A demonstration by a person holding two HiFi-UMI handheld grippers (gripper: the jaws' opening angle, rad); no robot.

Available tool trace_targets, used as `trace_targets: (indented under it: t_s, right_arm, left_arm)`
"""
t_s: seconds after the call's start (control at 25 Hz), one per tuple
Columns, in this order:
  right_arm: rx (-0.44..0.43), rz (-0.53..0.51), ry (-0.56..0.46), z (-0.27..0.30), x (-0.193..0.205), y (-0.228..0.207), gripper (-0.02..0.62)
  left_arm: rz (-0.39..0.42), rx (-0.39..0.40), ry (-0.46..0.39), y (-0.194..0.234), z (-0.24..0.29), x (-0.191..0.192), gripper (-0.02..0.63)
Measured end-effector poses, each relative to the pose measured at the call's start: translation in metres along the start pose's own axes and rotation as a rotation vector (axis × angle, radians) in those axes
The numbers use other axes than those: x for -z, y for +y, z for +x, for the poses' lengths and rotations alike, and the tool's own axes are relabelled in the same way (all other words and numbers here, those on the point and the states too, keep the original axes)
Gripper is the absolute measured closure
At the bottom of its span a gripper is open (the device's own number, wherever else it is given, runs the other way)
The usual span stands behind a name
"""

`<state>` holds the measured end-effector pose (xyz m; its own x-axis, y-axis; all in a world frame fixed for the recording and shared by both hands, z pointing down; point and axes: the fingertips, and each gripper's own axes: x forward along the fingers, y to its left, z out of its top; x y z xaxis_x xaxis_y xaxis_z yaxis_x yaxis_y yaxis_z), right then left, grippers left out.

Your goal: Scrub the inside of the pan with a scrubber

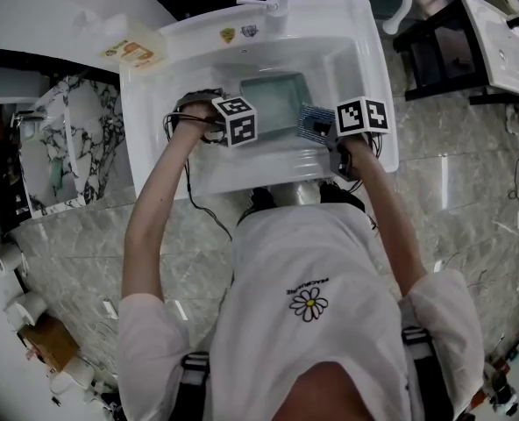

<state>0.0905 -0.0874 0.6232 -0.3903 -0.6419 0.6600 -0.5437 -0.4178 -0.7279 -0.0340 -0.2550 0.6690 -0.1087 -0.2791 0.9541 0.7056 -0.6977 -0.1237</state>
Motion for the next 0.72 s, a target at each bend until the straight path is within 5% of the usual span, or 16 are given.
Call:
trace_targets:
  t_s: [0.36, 0.72]
  right_arm:
    - [-0.002, 0.003, 0.0, -0.004, 0.003, -0.001, 0.537]
    - [-0.013, 0.001, 0.009, -0.005, 0.007, 0.002, 0.537]
  left_arm:
    - [-0.009, -0.028, -0.009, 0.001, 0.004, -0.003, 0.451]
    - [-0.061, -0.069, -0.03, 0.012, 0.001, 0.0, 0.38]
